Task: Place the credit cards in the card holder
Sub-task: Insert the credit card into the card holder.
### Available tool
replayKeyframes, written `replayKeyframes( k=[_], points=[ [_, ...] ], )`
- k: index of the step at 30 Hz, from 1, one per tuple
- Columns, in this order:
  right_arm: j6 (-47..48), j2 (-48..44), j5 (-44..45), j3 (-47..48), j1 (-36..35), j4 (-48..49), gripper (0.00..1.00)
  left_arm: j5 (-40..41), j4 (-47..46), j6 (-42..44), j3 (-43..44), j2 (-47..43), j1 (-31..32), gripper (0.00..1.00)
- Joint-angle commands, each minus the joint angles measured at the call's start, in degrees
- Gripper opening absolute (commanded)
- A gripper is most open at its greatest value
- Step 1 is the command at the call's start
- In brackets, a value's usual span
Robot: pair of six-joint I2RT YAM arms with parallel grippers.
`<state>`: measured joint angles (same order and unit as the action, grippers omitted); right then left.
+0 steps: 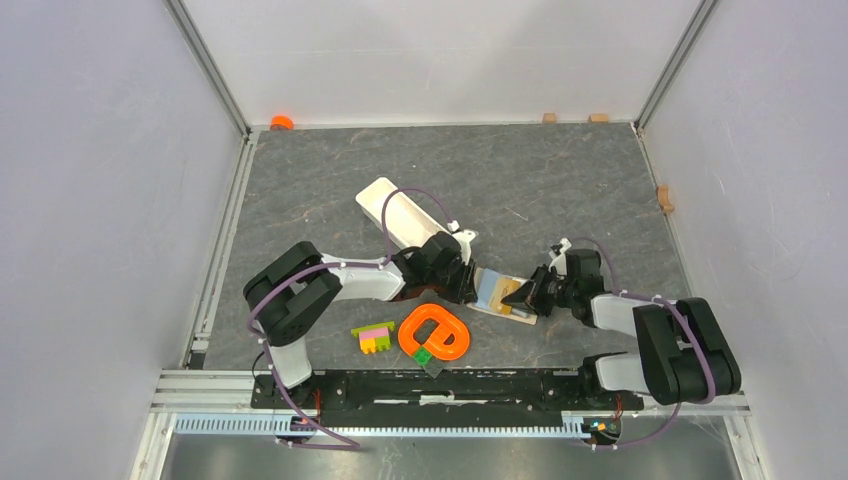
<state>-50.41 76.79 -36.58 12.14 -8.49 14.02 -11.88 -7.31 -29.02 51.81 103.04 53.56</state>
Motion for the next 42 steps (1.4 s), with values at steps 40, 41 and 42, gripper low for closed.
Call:
replayKeyframes(
  k=[40,41,42],
  points=[
    [33.61,-4.08,21.96,19.41,-8.48,-30.37,0.5,-0.16,-12.57,-16.55,-1.16,0.72,-0.71,0.48],
    [33.62,-3.86,21.98,19.2,-8.69,-30.38,0.49,-0.24,-12.97,-16.91,-1.19,1.51,-0.8,0.47],
    [33.55,-3.73,22.02,19.08,-9.03,-30.17,0.48,-0.46,-13.31,-17.04,-1.06,2.06,-0.84,0.47]
  ],
)
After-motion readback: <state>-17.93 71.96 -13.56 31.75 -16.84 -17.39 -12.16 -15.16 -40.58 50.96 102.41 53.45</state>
